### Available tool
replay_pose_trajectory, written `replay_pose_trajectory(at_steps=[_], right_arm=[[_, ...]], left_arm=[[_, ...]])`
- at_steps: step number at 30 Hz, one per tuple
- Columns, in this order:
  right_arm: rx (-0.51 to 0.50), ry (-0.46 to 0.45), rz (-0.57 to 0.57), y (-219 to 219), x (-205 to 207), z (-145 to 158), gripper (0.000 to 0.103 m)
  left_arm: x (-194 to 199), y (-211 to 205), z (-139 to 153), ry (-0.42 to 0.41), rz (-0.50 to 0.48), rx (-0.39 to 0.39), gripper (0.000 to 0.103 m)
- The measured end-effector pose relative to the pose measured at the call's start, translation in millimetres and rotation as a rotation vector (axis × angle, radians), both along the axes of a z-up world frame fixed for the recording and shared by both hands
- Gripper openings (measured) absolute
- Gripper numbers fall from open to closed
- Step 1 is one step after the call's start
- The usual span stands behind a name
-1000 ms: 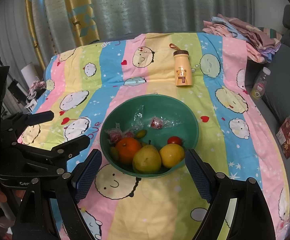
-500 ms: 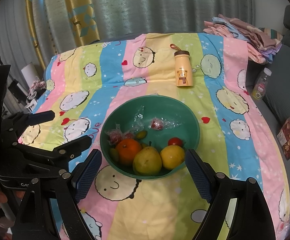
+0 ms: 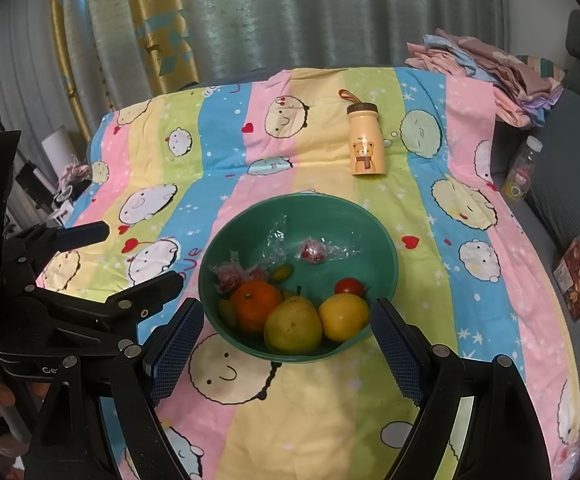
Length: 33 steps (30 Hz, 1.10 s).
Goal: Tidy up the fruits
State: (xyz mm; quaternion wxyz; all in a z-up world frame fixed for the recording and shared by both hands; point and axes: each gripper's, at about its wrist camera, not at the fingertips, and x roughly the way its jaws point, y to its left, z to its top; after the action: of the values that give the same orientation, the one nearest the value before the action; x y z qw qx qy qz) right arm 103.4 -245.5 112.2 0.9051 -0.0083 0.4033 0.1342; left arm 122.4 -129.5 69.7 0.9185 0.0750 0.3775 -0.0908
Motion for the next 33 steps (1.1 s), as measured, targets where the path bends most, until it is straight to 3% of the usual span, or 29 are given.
replay_pose_trajectory(at_steps=[33], right_arm=[[0.001,-0.003,0.0,0.4,0.2,0.3,0.085]], left_arm=[[2.6,0.4,0.9,-0.008,0.003,0.002,0.103]])
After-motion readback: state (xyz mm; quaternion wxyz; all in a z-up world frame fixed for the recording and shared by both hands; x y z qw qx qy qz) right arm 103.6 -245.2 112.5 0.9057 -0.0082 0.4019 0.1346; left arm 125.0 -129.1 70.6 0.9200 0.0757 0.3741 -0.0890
